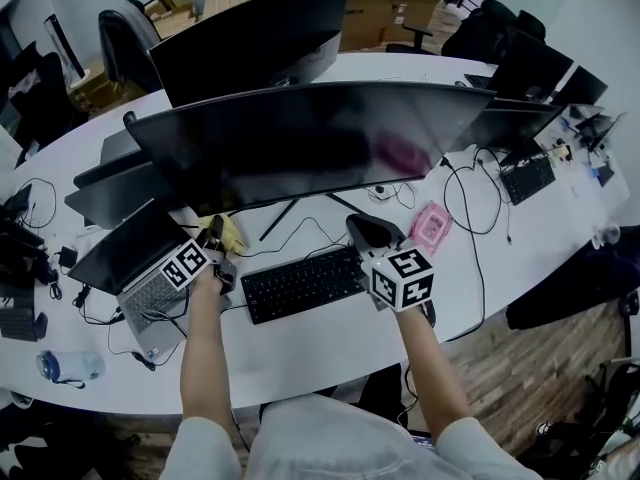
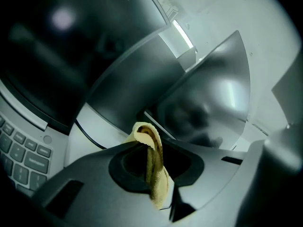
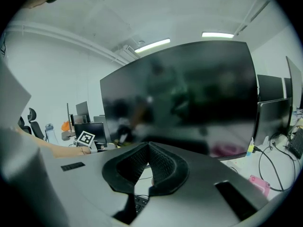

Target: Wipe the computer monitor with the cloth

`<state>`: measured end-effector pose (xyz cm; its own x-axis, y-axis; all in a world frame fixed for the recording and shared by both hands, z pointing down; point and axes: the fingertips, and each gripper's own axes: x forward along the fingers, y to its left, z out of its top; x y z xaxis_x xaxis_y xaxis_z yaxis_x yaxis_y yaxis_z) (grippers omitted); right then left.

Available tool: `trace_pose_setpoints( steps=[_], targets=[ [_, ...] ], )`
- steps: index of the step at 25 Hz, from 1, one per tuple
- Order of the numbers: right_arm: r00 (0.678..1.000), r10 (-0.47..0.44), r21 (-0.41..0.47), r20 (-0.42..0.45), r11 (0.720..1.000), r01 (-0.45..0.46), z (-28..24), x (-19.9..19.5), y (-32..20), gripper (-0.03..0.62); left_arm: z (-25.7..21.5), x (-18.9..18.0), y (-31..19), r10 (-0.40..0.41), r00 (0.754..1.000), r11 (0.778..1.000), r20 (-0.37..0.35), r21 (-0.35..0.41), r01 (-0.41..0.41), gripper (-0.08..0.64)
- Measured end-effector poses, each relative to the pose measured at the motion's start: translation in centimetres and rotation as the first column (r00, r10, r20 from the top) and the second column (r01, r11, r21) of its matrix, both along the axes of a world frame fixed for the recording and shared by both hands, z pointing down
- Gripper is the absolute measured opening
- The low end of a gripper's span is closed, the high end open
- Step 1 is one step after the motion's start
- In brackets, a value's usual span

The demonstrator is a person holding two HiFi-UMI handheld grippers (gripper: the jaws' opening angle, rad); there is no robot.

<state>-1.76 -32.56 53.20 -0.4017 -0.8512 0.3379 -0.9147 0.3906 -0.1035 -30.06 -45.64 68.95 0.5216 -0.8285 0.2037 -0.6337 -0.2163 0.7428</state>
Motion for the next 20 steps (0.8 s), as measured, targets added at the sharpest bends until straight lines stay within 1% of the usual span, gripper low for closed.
trace_pose_setpoints(
  steps=[3,12,14,17,20],
  targets=[
    [1.000,0.003,-0.004,0.006,1.000,-0.003,0.3,1.6,0.2,0.028,0.0,2.4,0.0,0.032,0.999,0.999,0.024,-0.003,-0.032,0.075],
    [0.999,0.030,-0.030,0.017,0.999,-0.030,0.7,8.2,0.5,0.028,-0.1,10.5,0.1,0.089,0.996,0.996,0.021,-0.023,-0.089,0.075],
    [0.999,0.033,-0.037,0.015,0.999,-0.033,0.9,9.6,0.6,0.028,-0.1,11.4,0.1,0.066,0.998,0.997,0.008,-0.031,-0.066,0.075],
    [0.999,0.044,-0.045,0.006,0.998,-0.044,1.1,11.8,0.7,0.028,-0.1,11.4,0.2,0.023,1.000,0.999,-0.013,-0.034,-0.024,0.074],
    [0.998,0.064,-0.054,0.004,0.997,-0.064,1.3,13.9,0.8,0.028,-0.1,11.8,0.3,0.013,1.000,0.999,0.001,-0.036,-0.013,0.075]
  ],
)
